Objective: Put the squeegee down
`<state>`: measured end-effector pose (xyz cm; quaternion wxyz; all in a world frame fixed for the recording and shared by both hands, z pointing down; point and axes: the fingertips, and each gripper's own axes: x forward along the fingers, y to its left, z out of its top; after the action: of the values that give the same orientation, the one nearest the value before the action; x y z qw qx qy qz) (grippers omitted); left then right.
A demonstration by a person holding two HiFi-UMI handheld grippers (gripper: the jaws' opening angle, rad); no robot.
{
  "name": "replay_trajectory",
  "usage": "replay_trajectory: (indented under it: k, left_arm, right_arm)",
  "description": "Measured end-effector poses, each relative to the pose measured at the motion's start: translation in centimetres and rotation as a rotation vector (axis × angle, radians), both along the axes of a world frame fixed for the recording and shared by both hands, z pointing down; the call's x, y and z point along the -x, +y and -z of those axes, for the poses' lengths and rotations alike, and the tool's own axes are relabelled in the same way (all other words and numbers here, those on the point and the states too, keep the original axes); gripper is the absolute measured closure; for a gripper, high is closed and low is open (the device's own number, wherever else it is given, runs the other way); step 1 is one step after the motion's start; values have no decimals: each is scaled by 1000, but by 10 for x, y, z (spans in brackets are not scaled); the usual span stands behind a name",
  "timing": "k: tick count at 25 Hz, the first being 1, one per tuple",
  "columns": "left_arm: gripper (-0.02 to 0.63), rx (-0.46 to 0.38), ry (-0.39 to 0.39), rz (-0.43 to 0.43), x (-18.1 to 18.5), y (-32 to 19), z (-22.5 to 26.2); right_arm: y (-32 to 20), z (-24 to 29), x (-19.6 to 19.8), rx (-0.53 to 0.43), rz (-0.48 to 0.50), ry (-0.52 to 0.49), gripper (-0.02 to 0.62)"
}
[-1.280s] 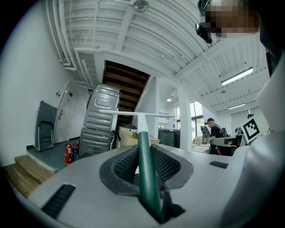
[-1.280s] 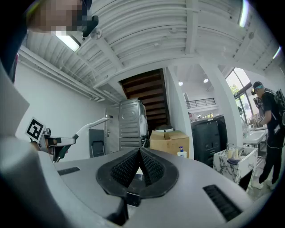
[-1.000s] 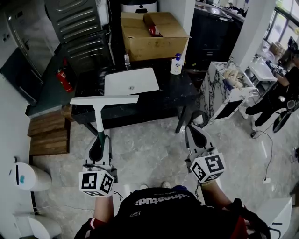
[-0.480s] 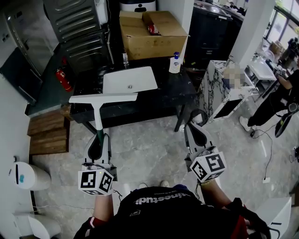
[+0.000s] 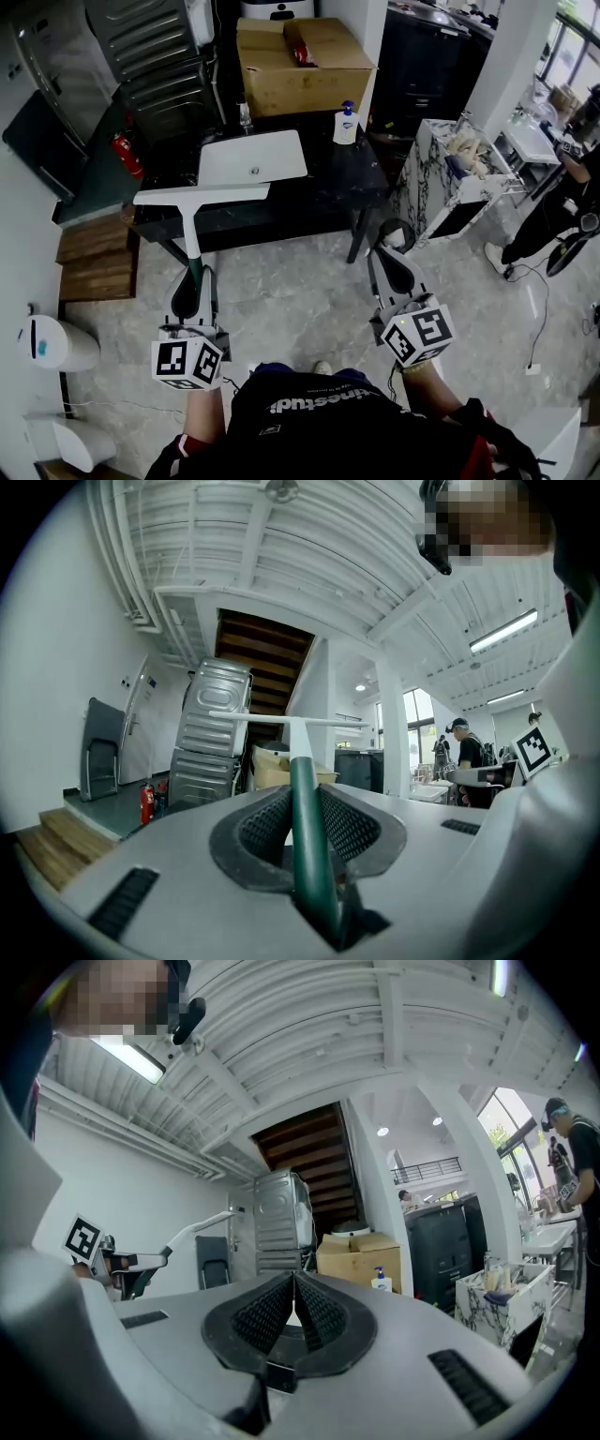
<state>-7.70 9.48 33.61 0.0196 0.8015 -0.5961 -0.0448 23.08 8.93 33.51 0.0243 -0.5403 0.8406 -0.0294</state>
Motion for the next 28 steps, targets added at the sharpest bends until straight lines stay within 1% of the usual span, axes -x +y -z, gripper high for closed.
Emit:
replay_trajectory:
  k: [3,5,8,11,14,17,23,26,28]
  left_arm:
    - [507,11,-10,34,0,-3,-2]
    - [507,23,-21,44,5,-8,-7]
    - [508,26,-23,57,16,-24,-15]
    - [507,33,-10,66,29,-50,-26]
    - [507,39,1,55,43,-91,-37]
    - [507,26,7,37,59,-139,-37]
    - [508,11,29,11,115,-241,-25]
    - [508,6,29,-11,129,-275,-17]
    - [506,-4,23,-21,134,-293,-13]
  right_arm:
    - [-11,-6,-9,15,10,-14,555]
    - [-18,-15,-7,38,19,-24,555]
    - [-38,-26,6,54,37,-13,555]
    - [-64,-35,23,63,47,-1,555]
    - [-98,-37,39,62,44,3,555]
    - [-144,-28,59,44,45,14,555]
    - [-242,-4,119,11,36,30,555]
    - [-274,7,145,-7,34,46,555]
    - [-290,12,156,-24,21,46,555]
